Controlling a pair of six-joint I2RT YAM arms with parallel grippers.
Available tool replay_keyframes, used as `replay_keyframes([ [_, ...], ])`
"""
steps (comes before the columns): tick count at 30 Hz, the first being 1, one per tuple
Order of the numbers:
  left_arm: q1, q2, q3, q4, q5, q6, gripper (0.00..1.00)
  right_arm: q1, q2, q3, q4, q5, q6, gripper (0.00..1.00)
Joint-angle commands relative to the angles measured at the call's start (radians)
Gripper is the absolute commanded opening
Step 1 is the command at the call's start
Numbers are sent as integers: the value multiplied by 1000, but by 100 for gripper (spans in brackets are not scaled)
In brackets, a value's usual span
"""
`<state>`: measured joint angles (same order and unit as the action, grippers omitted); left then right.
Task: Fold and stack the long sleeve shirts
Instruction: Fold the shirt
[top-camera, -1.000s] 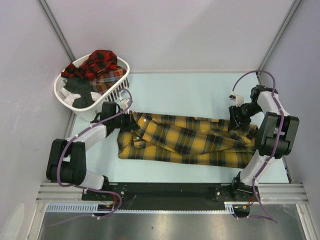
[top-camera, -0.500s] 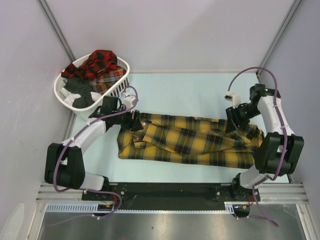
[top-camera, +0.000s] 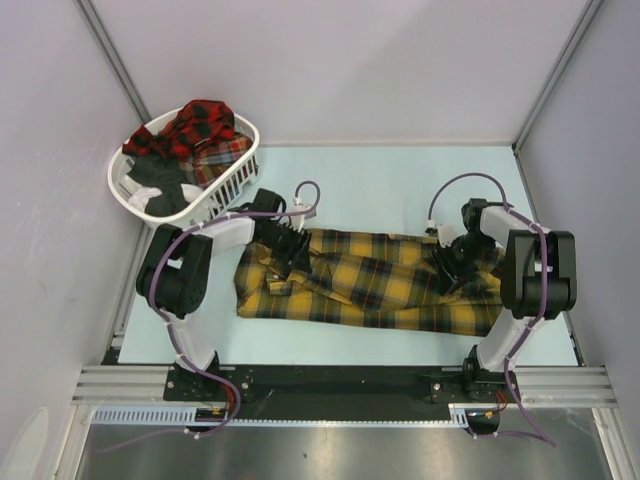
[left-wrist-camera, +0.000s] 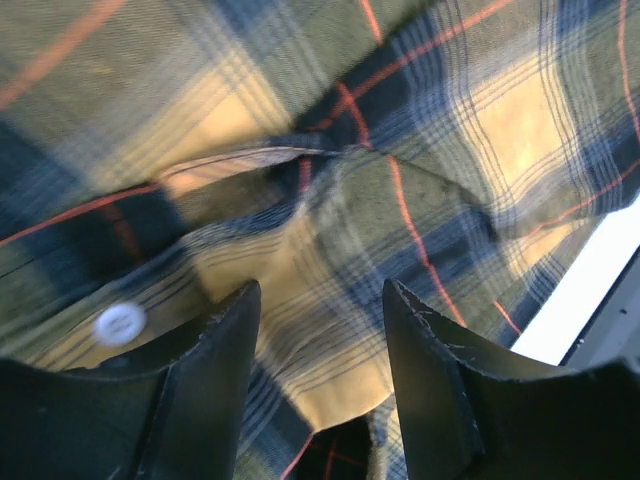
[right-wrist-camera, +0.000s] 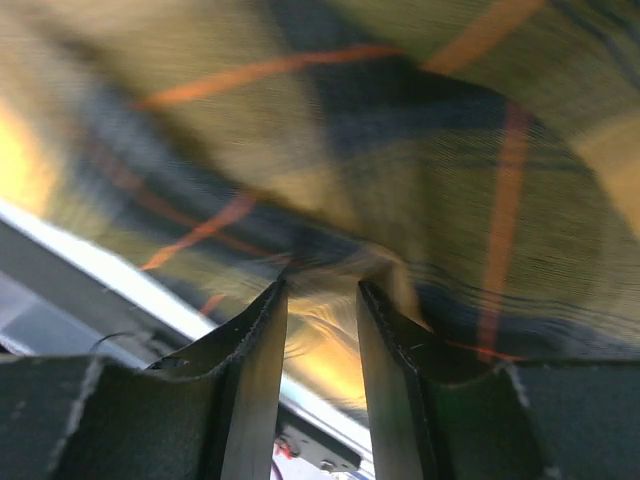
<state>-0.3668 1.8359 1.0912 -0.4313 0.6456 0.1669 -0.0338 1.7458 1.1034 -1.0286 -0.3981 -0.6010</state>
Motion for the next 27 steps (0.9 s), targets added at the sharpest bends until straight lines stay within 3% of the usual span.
replay_keyframes([
  [1,60,23,36,-76,-34,6,59,-40,60,-2,108,149,29,40],
  [5,62,-53,74,-170,84,204,64,-80,34,128,-40,16,24,47],
  [9,51,-38,260,-305,80,354,72,-155,-64,231,-111,-71,11,50],
  [12,46,40,403,-371,28,445,76,-213,-74,248,-64,-10,-16,50],
  [17,34,184,623,-469,-82,531,79,-241,50,372,28,128,-91,49],
  [27,32,333,762,-503,-242,651,78,-236,288,532,21,238,-299,53],
])
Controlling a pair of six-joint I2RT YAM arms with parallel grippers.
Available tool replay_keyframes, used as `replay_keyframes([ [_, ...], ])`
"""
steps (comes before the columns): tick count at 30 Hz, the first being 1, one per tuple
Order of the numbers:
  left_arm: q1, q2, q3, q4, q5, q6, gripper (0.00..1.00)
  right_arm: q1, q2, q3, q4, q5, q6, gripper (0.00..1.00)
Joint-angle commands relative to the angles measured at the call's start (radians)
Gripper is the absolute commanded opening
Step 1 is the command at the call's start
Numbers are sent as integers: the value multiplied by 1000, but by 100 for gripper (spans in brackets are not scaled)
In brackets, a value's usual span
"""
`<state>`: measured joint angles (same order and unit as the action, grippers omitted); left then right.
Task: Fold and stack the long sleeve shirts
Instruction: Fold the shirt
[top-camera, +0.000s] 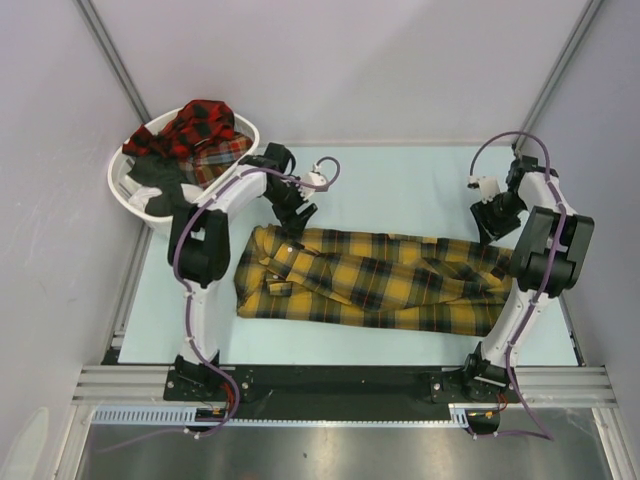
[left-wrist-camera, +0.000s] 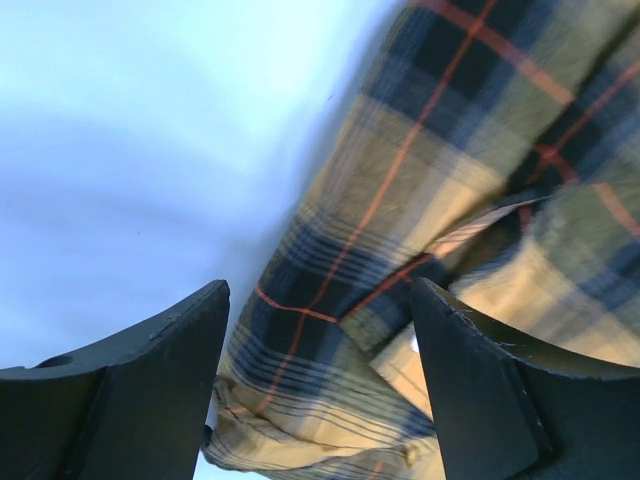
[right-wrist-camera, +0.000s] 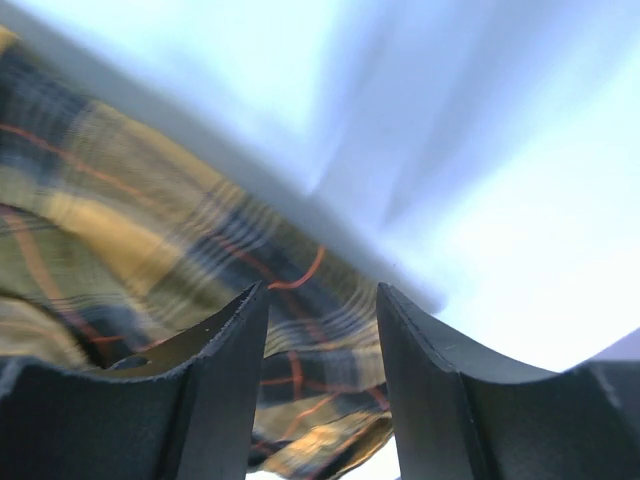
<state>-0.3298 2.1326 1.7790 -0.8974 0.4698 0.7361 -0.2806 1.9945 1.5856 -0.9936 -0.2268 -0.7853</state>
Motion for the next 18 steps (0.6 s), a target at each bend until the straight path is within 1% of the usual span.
replay_keyframes([
  [1,-5,55,77,-29,-78,80,78,12,47,44,-20,73,-123,54],
  [3,-3,65,77,-17,-102,75,77,21,55,33,-17,98,-147,54],
  [6,1,81,60,-12,-126,88,76,34,61,2,35,128,-154,52],
  [9,17,82,30,-6,-142,95,73,53,78,-10,93,177,-152,40],
  [10,27,82,22,-5,-145,101,70,60,82,-19,125,188,-157,31],
  [12,41,85,4,-3,-155,106,67,78,101,-24,160,225,-163,21],
  [13,57,89,-9,-5,-169,111,63,86,108,-22,188,237,-169,12],
  [14,63,93,-13,-6,-174,112,59,92,118,-15,199,271,-170,7],
  [15,70,92,-21,-8,-177,117,50,104,133,-7,217,279,-170,0],
  [17,90,87,-42,-15,-172,118,42,115,148,28,230,294,-157,0],
  [18,97,84,-49,-21,-172,120,35,122,158,42,240,296,-152,0],
])
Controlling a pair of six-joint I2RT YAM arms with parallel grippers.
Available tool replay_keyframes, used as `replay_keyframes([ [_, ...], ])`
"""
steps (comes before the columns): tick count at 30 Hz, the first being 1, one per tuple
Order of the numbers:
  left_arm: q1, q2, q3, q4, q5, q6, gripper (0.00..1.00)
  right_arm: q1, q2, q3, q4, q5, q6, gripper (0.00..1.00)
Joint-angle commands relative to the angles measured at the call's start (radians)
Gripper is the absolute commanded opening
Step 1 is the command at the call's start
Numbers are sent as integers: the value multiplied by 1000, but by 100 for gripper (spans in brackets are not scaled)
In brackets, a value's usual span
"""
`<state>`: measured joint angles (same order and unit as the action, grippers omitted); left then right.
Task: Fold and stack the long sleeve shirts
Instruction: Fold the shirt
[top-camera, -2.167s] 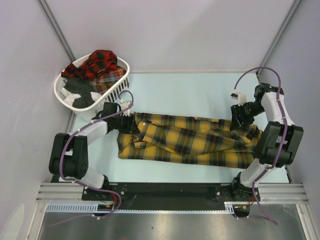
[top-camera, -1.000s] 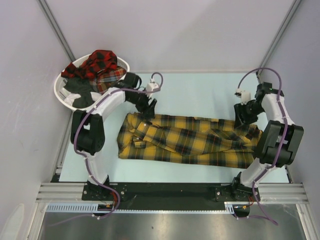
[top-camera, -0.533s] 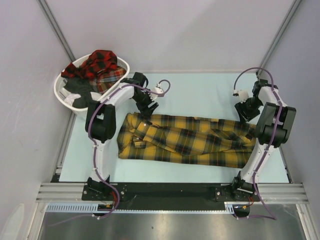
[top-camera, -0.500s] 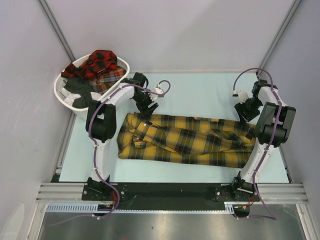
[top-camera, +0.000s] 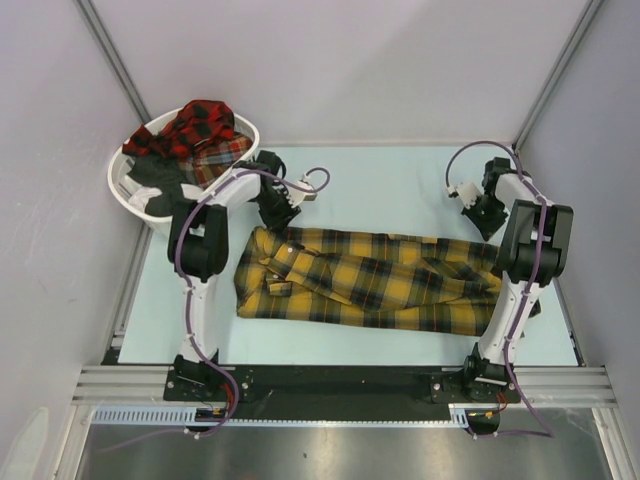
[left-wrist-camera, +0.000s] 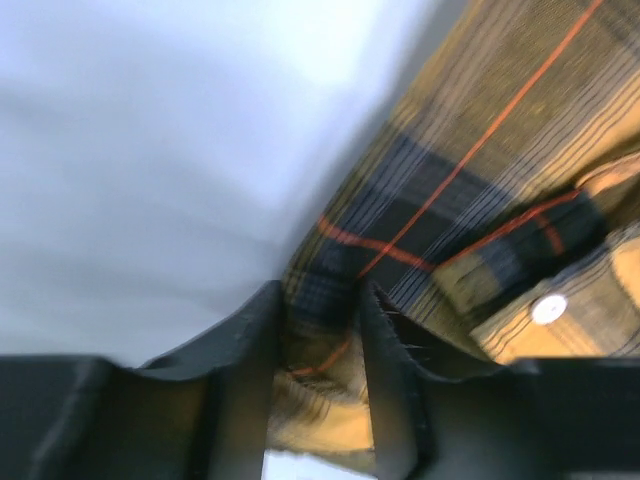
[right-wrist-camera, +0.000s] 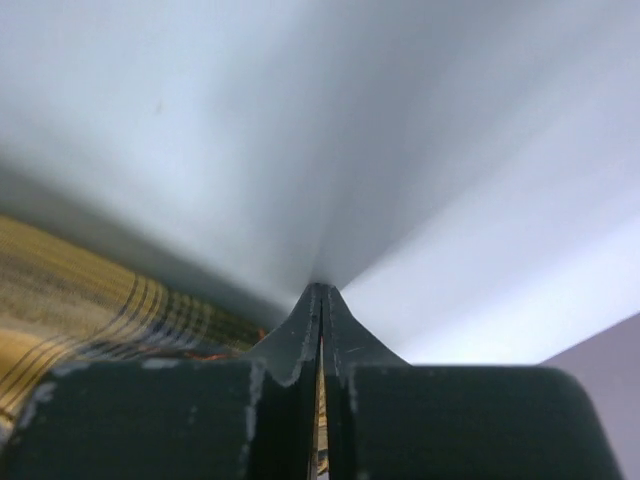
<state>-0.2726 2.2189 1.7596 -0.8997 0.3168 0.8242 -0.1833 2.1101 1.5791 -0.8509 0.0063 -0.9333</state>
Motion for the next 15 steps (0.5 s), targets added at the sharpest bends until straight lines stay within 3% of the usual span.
replay_keyframes([
  [1,47,-8,-46,-19,-18,35,33,30,56,62,99,63,4,0],
  [4,53,-34,-81,-21,-10,33,32,39,74,114,76,75,8,0],
  [6,53,-57,-95,-18,-1,26,39,27,67,160,8,58,4,4],
  [8,53,-74,-103,-19,22,18,46,-13,44,202,-60,3,-19,19],
  [9,53,-86,-101,-19,31,15,52,-28,36,249,-141,-38,-36,36],
  [12,52,-99,-66,-27,68,18,61,-99,30,376,-360,-195,-140,64],
  [15,53,-96,6,-67,123,24,68,-140,37,423,-503,-298,-223,79],
])
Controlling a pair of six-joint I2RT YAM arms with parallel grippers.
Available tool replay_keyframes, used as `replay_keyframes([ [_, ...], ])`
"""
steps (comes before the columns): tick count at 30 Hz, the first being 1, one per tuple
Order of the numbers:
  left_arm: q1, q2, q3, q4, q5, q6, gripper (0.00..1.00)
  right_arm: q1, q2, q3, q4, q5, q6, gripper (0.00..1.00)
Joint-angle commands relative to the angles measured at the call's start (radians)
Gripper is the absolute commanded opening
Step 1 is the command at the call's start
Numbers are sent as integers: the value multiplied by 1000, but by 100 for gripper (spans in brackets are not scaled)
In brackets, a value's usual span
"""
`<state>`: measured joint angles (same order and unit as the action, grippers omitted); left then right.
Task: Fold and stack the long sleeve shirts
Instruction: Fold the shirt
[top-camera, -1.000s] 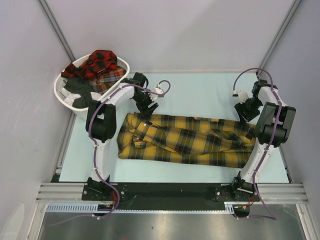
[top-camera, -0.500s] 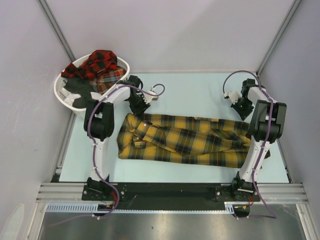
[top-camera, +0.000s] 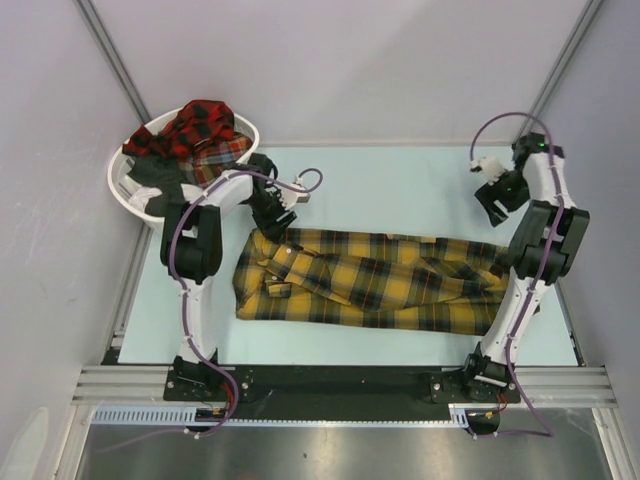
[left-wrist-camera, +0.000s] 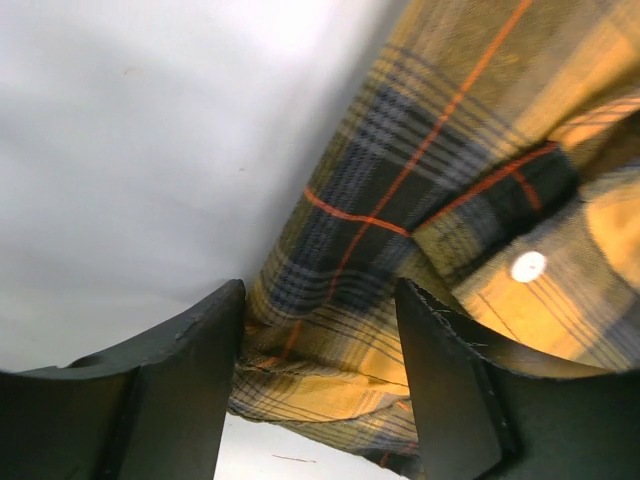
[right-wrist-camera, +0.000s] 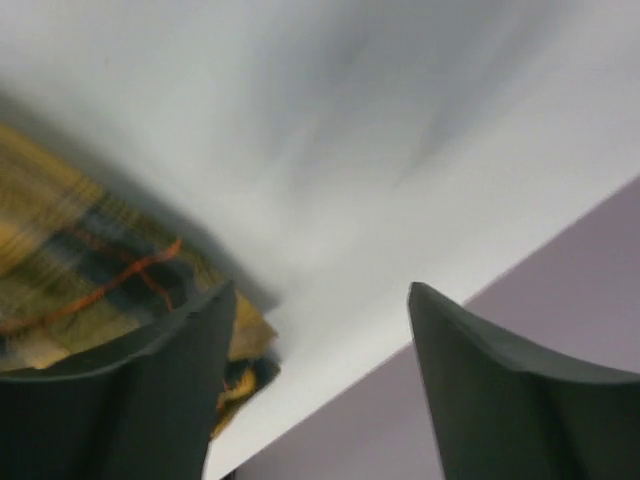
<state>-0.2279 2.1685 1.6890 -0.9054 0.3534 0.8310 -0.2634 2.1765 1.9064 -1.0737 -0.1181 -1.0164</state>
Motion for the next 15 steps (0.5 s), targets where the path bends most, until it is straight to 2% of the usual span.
replay_keyframes([
  [1,9,-38,115,-88,100,20,70,-62,-29,95,-298,-201,-154,80],
  [6,9,-27,161,-139,131,68,77,-25,-21,25,-267,-201,-194,79],
  [15,-5,1,181,-217,157,123,79,55,35,-70,-161,-92,-235,70],
])
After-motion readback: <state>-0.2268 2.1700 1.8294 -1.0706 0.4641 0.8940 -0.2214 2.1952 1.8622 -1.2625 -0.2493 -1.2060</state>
